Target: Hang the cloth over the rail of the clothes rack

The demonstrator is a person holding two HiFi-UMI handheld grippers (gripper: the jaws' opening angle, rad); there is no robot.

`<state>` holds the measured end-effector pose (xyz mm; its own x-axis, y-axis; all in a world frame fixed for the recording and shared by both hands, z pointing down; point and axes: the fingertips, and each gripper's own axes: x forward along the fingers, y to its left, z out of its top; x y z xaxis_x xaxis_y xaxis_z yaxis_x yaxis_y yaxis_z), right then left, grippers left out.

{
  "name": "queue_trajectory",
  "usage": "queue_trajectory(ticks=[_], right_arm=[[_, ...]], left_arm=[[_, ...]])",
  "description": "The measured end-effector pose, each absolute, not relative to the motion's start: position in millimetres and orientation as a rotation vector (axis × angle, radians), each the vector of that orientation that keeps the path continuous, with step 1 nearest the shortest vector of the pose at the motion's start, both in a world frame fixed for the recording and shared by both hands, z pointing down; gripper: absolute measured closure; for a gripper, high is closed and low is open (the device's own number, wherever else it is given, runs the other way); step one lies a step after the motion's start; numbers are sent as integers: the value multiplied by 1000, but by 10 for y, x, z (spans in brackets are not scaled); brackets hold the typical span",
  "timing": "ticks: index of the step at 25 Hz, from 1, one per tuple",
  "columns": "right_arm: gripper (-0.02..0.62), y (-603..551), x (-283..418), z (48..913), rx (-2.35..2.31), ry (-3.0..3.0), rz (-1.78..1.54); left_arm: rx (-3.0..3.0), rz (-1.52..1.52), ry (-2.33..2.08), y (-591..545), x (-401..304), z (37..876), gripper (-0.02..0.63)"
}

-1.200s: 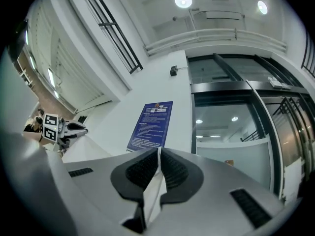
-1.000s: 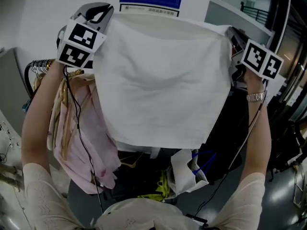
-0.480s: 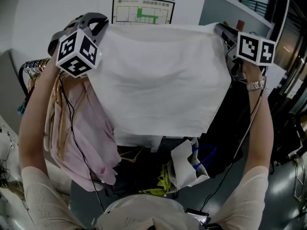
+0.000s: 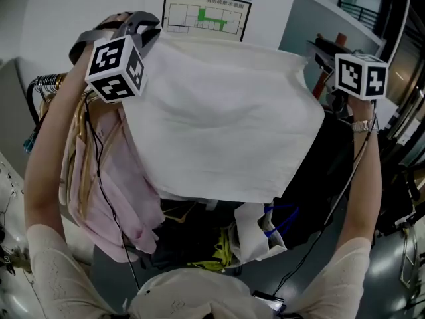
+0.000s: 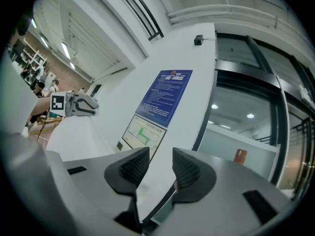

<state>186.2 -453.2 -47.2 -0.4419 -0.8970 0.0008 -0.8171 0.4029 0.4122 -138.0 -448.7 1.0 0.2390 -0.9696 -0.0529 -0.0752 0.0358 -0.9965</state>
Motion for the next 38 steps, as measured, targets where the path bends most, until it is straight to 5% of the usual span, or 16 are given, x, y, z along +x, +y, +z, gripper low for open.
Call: queue_trajectory(ticks=[8, 26, 38], right_arm=[[460, -4349, 2107, -585, 1640, -2440, -583], [462, -3811, -866, -297, 899, -2552, -1010], [462, -4389, -1375, -206, 880, -2479, -910]], left_arm=[[-1327, -993, 1081, -4497, -1378, 54, 545], [-1273, -977, 1095, -4446, -1349, 15, 523], [-1326, -887, 1079, -4404, -1325, -25, 523]])
